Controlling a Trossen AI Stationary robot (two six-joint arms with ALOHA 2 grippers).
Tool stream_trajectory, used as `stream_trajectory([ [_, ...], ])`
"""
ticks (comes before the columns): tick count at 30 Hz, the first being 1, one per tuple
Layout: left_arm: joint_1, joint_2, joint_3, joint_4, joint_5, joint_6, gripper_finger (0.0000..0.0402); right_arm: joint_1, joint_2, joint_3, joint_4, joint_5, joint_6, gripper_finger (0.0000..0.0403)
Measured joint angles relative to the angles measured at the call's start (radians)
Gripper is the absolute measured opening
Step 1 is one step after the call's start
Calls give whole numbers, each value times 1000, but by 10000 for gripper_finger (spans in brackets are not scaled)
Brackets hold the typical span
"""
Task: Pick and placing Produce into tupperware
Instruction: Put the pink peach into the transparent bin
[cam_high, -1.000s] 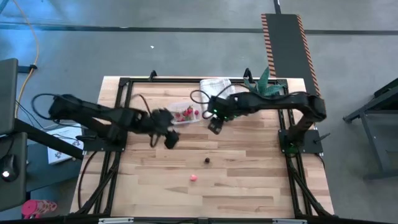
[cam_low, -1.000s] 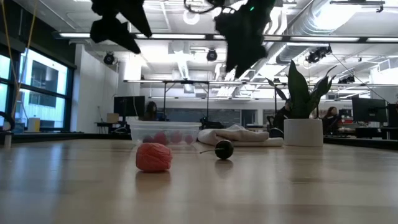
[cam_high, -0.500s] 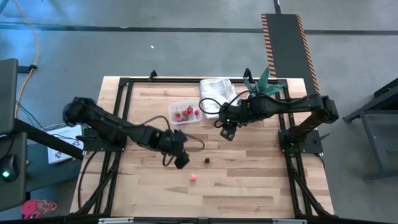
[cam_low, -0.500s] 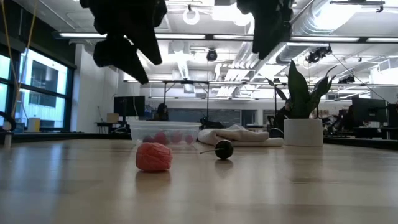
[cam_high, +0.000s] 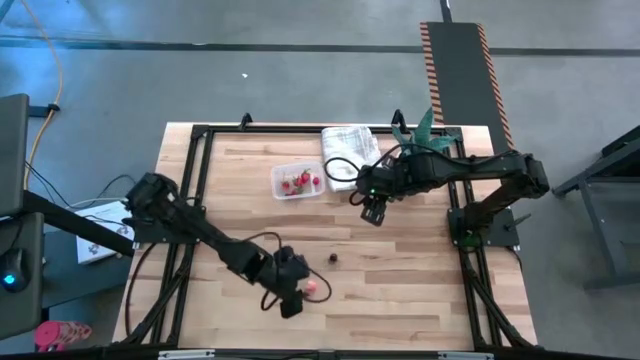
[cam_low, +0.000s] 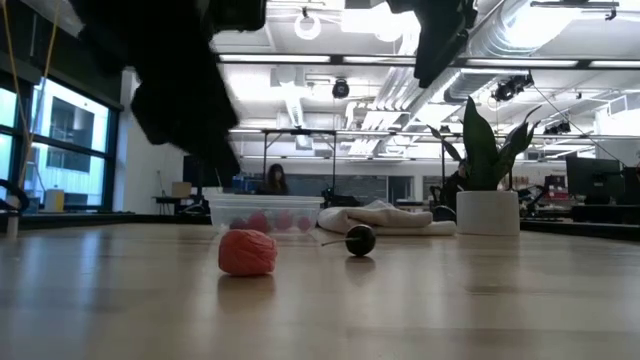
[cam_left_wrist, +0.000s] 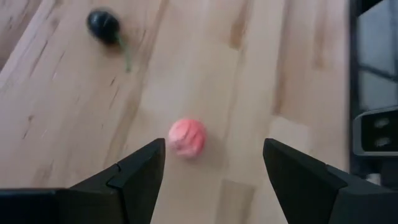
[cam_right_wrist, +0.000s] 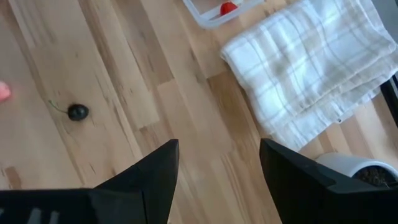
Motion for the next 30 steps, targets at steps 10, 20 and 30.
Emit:
stream_trajectory([
  [10, -6, 112, -3, 87, -25, 2, 262, 0, -3, 0, -23, 0, -6, 215],
  [20, -7, 127, -1, 97, -21, 2, 262, 0, -2, -1, -32, -4, 2, 215],
  [30, -8, 190, 3, 100, -57, -15, 262, 1, -2, -1, -36, -6, 2, 215],
])
